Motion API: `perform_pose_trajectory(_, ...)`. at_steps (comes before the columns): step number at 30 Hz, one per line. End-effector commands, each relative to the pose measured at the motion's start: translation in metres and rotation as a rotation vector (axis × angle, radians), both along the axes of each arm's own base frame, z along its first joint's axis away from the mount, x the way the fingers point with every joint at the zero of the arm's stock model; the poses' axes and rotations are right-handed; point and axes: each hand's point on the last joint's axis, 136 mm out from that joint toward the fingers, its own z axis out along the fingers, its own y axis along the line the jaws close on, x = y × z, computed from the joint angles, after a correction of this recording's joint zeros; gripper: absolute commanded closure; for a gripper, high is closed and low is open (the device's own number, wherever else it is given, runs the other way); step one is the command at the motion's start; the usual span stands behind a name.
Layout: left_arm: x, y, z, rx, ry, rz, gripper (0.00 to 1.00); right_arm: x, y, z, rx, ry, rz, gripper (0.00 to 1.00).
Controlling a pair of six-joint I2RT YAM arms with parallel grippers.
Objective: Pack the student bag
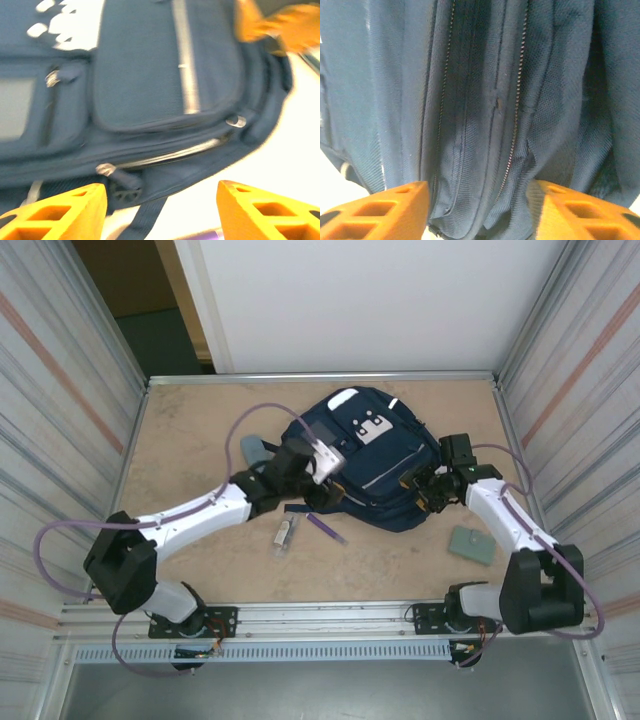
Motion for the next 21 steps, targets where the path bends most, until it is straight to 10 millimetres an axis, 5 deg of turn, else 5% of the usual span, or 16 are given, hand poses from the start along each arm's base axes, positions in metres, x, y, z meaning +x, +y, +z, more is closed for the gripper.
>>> perform_pose_trajectory(1,-0.023,-0.035,0.006,0.054,-0.342,-0.307,0.37,0.009,0.015,0.007,0.058,-0.036,0.089,0.59)
perform_pose_trajectory(5,-0.016,-0.059,0.004,0.071,-0.442,-0.377,0.34,0.014,0.024,0.021,0.101,-0.075,0.101,0.82)
perform_pose_trajectory(11,0.008,-0.086,-0.008,0.128,-0.482,-0.393,0.35,0.013,0.039,0.044,0.159,-0.104,0.13,1.0)
perform_pose_trajectory(15,0.013,-0.095,-0.012,0.124,-0.473,-0.393,0.32,0.021,0.051,0.059,0.231,-0.129,0.126,1.0)
perform_pose_trajectory(17,0.003,-0.099,-0.011,0.098,-0.408,-0.44,0.2,0.026,0.059,0.071,0.274,-0.143,0.13,1.0)
perform_pose_trajectory(20,-0.002,-0.1,-0.003,0.048,-0.31,-0.444,0.16,0.034,0.071,0.094,0.307,-0.189,0.141,1.0)
perform_pose_trajectory(21,-0.002,-0.099,-0.002,0.039,-0.307,-0.435,0.02,0.036,0.074,0.1,0.31,-0.204,0.145,1.0)
